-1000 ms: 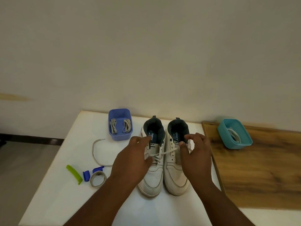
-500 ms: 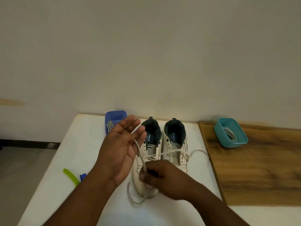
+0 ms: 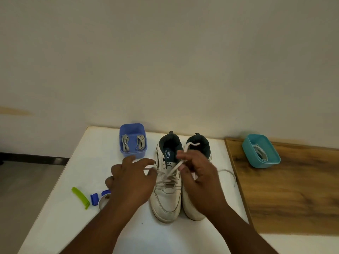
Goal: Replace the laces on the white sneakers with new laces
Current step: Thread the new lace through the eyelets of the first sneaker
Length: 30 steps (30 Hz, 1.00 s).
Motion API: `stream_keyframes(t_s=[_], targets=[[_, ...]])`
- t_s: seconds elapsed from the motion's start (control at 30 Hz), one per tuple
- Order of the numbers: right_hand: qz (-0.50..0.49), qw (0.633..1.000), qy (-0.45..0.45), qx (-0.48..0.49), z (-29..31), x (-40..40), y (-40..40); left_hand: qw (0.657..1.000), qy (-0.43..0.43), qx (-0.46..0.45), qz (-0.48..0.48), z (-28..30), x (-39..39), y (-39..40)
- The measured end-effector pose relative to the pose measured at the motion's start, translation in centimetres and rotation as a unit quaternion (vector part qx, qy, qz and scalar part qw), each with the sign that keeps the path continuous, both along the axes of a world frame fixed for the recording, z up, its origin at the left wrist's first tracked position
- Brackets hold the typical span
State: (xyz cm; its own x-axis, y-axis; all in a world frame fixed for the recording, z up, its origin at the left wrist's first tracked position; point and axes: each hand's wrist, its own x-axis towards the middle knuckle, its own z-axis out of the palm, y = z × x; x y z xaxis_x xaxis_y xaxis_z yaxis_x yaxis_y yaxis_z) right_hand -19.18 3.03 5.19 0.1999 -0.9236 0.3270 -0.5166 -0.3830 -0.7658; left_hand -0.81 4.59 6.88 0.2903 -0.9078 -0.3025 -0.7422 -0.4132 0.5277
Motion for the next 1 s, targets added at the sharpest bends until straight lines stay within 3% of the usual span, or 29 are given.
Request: stream_keyframes(t_s=[0.07, 0.17, 0.27, 0.43, 0.57, 0.67, 0.73, 0.83, 1.0], targets=[[0.091, 0.995, 0.017, 0.031, -0.2, 0.3, 0.4, 1.000, -0.025, -0.014, 0.005, 0.6, -0.6, 0.1], [0.171, 0.980, 0.070, 0.078, -0.6, 0.5, 0.8, 0.998, 0.044, -0.035, -0.009, 0.0, -0.8, -0.5], [0.201, 0.970, 0.105, 0.092, -0.8, 0.5, 0.8, 0.979, 0.189, -0.063, -0.036, -1.0, -0.8, -0.9], [0.252, 0.949, 0.143, 0.123, -0.9, 0.5, 1.0, 0.931, 0.351, -0.096, 0.027, -0.9, -1.0, -1.2], [0.242, 0.945, 0.142, 0.167, -1.1, 0.5, 1.2, 0.942, 0.314, -0.117, 0.015, -0.9, -1.2, -1.1], [0.145, 0.968, 0.124, 0.165, -1.6, 0.3, 0.7, 0.960, 0.276, -0.040, 0.009, -1.0, -1.7, -1.1], [0.070, 0.984, 0.084, 0.143, -1.8, 0.1, 0.3, 0.960, 0.276, 0.008, 0.055, -1.4, -1.7, -1.3], [0.024, 0.992, 0.033, 0.121, -1.7, -0.1, -0.2, 0.973, 0.225, -0.018, -0.043, -1.6, -1.7, -1.1], [0.016, 0.995, 0.068, 0.070, -2.4, -0.2, -0.2, 0.975, 0.180, -0.020, -0.127, -2.1, -1.4, -0.9]])
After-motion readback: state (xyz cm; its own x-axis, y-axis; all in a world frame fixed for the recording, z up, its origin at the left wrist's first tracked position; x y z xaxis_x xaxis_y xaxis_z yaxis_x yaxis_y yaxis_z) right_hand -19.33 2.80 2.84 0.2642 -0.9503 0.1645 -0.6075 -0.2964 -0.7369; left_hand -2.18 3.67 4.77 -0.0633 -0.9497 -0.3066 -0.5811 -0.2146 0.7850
